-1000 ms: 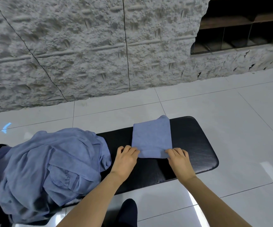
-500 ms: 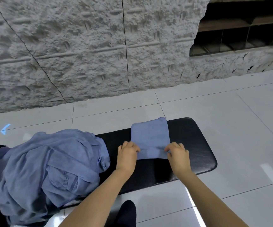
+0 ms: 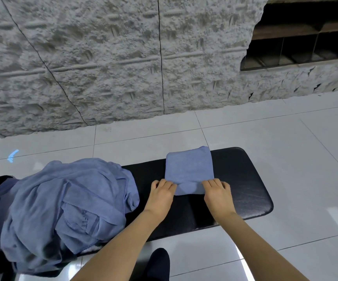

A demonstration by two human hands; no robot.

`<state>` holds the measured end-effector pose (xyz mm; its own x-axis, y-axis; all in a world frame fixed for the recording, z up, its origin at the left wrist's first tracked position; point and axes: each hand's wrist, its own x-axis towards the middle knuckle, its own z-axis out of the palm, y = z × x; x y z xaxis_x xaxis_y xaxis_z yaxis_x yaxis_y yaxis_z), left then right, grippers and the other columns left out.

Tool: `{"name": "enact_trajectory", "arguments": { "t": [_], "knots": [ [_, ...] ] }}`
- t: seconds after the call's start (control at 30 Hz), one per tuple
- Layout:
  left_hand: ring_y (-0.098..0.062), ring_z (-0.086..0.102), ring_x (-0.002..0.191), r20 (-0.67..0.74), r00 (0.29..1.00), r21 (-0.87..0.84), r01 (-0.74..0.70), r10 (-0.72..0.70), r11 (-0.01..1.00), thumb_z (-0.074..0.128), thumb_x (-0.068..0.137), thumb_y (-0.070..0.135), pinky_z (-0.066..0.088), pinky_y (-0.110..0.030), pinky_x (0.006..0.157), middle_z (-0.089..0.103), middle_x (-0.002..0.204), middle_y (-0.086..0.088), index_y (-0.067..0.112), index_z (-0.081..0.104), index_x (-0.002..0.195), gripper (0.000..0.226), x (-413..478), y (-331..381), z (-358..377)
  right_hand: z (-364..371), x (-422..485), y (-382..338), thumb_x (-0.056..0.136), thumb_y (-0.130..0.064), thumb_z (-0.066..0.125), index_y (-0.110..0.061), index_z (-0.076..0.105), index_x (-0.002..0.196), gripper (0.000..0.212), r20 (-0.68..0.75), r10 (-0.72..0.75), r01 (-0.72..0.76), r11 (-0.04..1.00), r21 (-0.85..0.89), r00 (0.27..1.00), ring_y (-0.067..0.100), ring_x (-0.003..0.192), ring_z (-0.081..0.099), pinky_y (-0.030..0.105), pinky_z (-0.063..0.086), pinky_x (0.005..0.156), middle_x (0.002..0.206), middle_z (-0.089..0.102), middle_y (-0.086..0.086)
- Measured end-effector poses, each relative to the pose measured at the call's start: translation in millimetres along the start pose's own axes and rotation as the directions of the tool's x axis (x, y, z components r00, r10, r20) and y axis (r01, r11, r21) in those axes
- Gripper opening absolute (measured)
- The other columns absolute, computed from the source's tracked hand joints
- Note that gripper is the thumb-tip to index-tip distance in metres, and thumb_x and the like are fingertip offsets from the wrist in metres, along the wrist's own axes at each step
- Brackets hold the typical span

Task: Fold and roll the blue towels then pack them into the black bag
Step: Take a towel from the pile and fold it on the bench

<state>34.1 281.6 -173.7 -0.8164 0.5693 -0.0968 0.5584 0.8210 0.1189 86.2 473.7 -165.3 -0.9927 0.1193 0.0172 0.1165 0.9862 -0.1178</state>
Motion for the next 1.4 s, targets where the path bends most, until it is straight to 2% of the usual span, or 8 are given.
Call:
{"name": "enact_trajectory", "arguments": {
  "t": [0.17,0.37,0.53,0.63,0.73,1.0,1.27,1.4],
  "knots": [
    [-0.019,0.043,0.113,0.109,0.993,-0.091,-0.045,0.055,0.995,0.047,0.093,0.007,0.02,-0.034,0.103,0.055,0.122,0.005,0.022,0.051,0.125,0.036,-11,-9,0,-8,-18,-3,0.075,0.001,0.059,-0.019,0.054,0.103,0.034,0.148,0.035,-0.048,0.995,0.091,0.988,0.021,0.087,0.058,0.035,0.043,0.083,0.085,0.064,-0.001],
    [-0.026,0.037,0.102,0.282,0.955,-0.251,0.171,-0.097,0.953,0.037,0.097,0.007,0.031,-0.03,0.091,0.046,0.106,-0.008,0.018,0.059,0.109,0.028,-3,-4,-16,-17,-10,11,0.092,-0.013,0.047,-0.024,0.057,0.115,0.028,0.372,0.077,-0.184,0.948,0.261,0.925,0.017,0.106,0.048,0.032,0.039,0.087,0.106,0.055,-0.005],
    [-0.017,0.048,0.097,-0.028,0.989,-0.229,0.138,-0.148,0.963,0.058,0.07,-0.01,0.024,-0.022,0.079,0.057,0.106,0.004,0.018,0.064,0.104,0.045,8,12,-25,-11,2,0,0.075,-0.004,0.066,-0.025,0.068,0.091,0.027,0.096,0.181,-0.197,0.958,0.208,0.979,0.017,0.091,0.051,0.03,0.037,0.076,0.097,0.058,-0.01],
    [-0.016,0.057,0.072,-0.051,0.999,-0.13,-0.013,0.006,0.991,0.078,0.038,-0.005,0.031,-0.021,0.074,0.062,0.078,0.007,0.02,0.069,0.077,0.048,1,9,-13,5,-13,-6,0.044,0.005,0.081,-0.016,0.068,0.072,0.037,-0.104,-0.023,0.027,0.999,0.037,0.994,0.022,0.068,0.057,0.033,0.045,0.067,0.072,0.061,-0.001],
    [-0.016,0.058,0.078,-0.062,0.986,-0.021,-0.155,0.153,0.988,0.083,0.063,0.028,0.038,-0.027,0.08,0.063,0.086,0.006,0.018,0.068,0.088,0.031,-8,3,4,19,-28,-6,0.059,-0.005,0.078,-0.01,0.069,0.089,0.031,-0.185,-0.143,0.139,0.99,-0.036,0.972,0.025,0.08,0.062,0.039,0.046,0.085,0.086,0.063,0.005],
    [-0.016,0.056,0.076,0.032,0.998,0.019,-0.047,0.047,0.999,0.086,0.038,0.007,0.04,-0.029,0.083,0.058,0.082,0.004,0.021,0.067,0.082,0.05,2,10,-5,10,-14,-5,0.044,0.008,0.075,-0.013,0.068,0.087,0.048,-0.101,-0.043,0.047,0.998,0.035,0.994,0.022,0.073,0.063,0.036,0.051,0.084,0.077,0.065,0.001],
    [-0.023,0.037,0.116,0.167,0.967,-0.082,-0.18,0.191,0.98,0.042,0.099,0.019,0.019,-0.039,0.106,0.055,0.117,-0.006,0.015,0.053,0.116,0.021,-3,4,-22,-21,-19,11,0.091,-0.019,0.048,-0.024,0.048,0.119,0.028,0.387,0.117,-0.231,0.936,0.265,0.915,0.017,0.088,0.048,0.025,0.037,0.068,0.104,0.049,-0.003],
    [-0.022,0.039,0.111,0.113,0.993,-0.077,-0.009,0.018,0.997,0.05,0.094,0.016,0.029,-0.038,0.097,0.048,0.116,-0.002,0.016,0.056,0.109,0.016,10,12,-22,-19,-7,2,0.084,-0.012,0.059,-0.025,0.06,0.111,0.03,0.173,0.173,-0.209,0.953,0.22,0.97,0.016,0.101,0.049,0.026,0.04,0.081,0.114,0.053,-0.007]
  ]
}}
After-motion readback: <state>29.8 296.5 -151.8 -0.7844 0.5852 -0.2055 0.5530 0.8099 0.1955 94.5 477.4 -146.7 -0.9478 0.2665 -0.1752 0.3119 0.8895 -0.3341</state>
